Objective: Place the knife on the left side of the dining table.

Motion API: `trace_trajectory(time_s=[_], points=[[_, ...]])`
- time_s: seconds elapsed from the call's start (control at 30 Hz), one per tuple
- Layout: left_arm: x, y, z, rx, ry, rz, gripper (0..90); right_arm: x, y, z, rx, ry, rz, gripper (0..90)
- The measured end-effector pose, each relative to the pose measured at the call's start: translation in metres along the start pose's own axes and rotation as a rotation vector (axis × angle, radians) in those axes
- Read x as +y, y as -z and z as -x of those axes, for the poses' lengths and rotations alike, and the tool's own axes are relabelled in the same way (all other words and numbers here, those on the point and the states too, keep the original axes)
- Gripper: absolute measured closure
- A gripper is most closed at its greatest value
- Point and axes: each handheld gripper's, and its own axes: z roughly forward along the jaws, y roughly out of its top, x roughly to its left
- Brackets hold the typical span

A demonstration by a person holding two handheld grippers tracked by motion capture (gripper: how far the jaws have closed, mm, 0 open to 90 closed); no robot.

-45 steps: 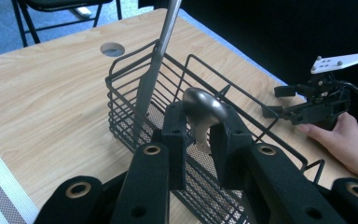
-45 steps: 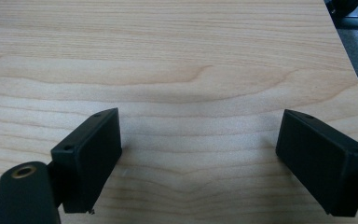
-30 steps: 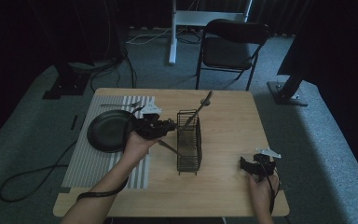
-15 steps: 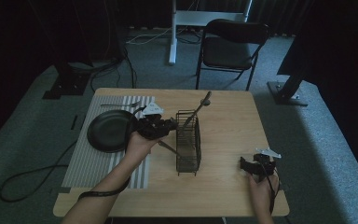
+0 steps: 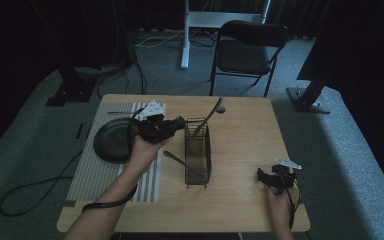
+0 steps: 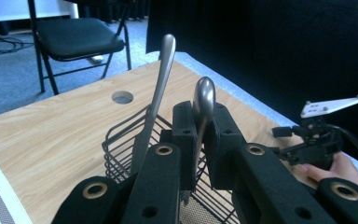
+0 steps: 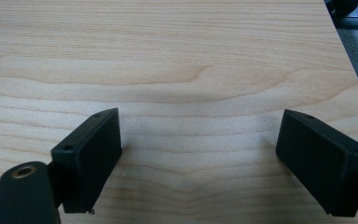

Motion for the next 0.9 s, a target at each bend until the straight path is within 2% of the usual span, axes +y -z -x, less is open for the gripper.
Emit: trace_trajectory(time_s=[0.1, 0.2, 0.33, 0.37, 0.5, 0.7, 0.9], points=[[0.003, 0.005, 0.000, 0.004, -0.011, -0.013, 84.1, 0.000, 0.000, 0.000, 0.000, 0.000, 0.000, 13.2], [0.002, 0.010, -0.004, -0.011, 0.021, 0.004, 84.1, 0.000, 0.000, 0.000, 0.000, -0.001, 0.000, 13.2], [0.004, 0.013, -0.003, -0.014, 0.022, 0.008, 84.1, 0.000, 0.000, 0.000, 0.000, -0.001, -0.001, 13.2], [0.008, 0.019, 0.001, -0.029, 0.014, 0.019, 84.1, 0.000, 0.000, 0.000, 0.000, -0.001, 0.000, 13.2], [0.016, 0.028, 0.008, -0.040, -0.010, 0.031, 84.1, 0.000, 0.000, 0.000, 0.000, 0.000, 0.000, 13.2], [0.026, 0.042, 0.014, -0.060, -0.022, 0.049, 84.1, 0.000, 0.000, 0.000, 0.001, -0.001, -0.002, 13.2], [0.036, 0.060, 0.019, -0.051, -0.034, 0.085, 84.1, 0.000, 0.000, 0.000, 0.000, -0.001, -0.002, 13.2]])
